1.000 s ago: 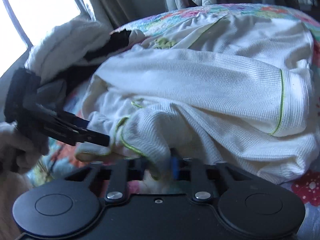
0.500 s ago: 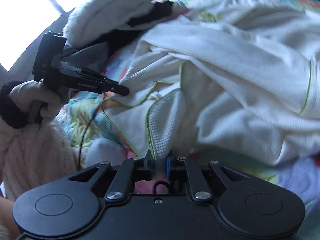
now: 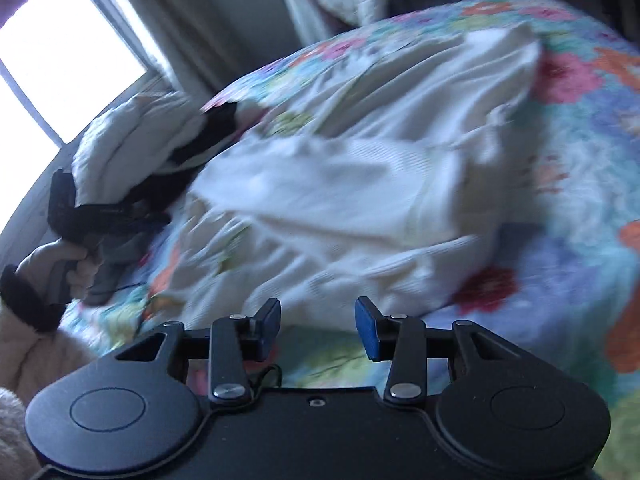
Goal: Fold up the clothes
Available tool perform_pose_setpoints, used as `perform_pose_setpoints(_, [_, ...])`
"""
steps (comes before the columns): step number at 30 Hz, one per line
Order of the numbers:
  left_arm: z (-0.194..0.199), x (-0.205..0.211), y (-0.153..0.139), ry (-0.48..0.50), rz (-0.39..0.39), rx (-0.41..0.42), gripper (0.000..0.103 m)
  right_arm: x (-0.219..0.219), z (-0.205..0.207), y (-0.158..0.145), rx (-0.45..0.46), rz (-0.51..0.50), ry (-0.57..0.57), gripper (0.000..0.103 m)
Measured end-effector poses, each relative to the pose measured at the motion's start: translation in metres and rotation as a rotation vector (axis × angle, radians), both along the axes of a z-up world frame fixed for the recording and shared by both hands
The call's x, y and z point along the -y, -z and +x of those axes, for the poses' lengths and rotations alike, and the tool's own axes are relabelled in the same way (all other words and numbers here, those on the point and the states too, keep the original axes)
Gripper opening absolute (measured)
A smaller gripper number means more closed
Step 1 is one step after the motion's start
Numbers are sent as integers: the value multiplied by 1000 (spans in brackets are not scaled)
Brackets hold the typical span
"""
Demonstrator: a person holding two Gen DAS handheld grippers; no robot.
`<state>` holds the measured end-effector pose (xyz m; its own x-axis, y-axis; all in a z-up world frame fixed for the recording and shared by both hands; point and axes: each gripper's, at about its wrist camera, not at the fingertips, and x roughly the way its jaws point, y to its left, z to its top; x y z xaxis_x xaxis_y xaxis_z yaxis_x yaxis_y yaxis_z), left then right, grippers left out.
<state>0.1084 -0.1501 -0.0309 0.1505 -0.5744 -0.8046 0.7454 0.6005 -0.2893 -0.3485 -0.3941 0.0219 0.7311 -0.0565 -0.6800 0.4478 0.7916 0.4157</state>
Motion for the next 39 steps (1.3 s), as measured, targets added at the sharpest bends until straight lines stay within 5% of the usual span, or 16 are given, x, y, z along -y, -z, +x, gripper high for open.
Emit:
perform_pose_setpoints(6, [-3,7,21,134,-36,-37,59,-17,11,-34,-2,-313,-130,51])
perform_pose_setpoints(8, [-9,7,26,157,-57,-81,59,-29,26,-36,35,-336,-215,63])
perform_pose_setpoints(14, [-33,3,31,240,-65,-206,59,-78,77,0,-39,-339,-564,62])
perform_pose_setpoints(18, [-53,2,36,317,-30,-257,65,-71,76,22,-147,-382,-552,61])
perform_pose_setpoints(21, [-64,14,46,340,14,-259,68,-65,62,18,-147,-391,-531,61])
perform_pose_setpoints(27, [-67,26,56,279,-4,-323,87,-69,69,23,-165,-468,-594,62])
perform_pose_setpoints(29, [-67,25,57,263,-17,-325,83,-71,75,26,-175,-500,-621,62])
perform_pose_setpoints(33, [-68,23,53,243,-13,-256,23,-67,111,41,-170,-535,-630,61])
perform_pose_setpoints(34, [-66,22,51,233,-30,-256,18,-65,120,44,-173,-539,-635,59])
perform_pose_setpoints(37, [-59,16,37,194,-109,-257,13,-57,131,34,-138,-513,-610,9])
perform_pose_setpoints(39, [-55,18,23,169,-175,-251,13,-48,134,22,-108,-501,-577,4])
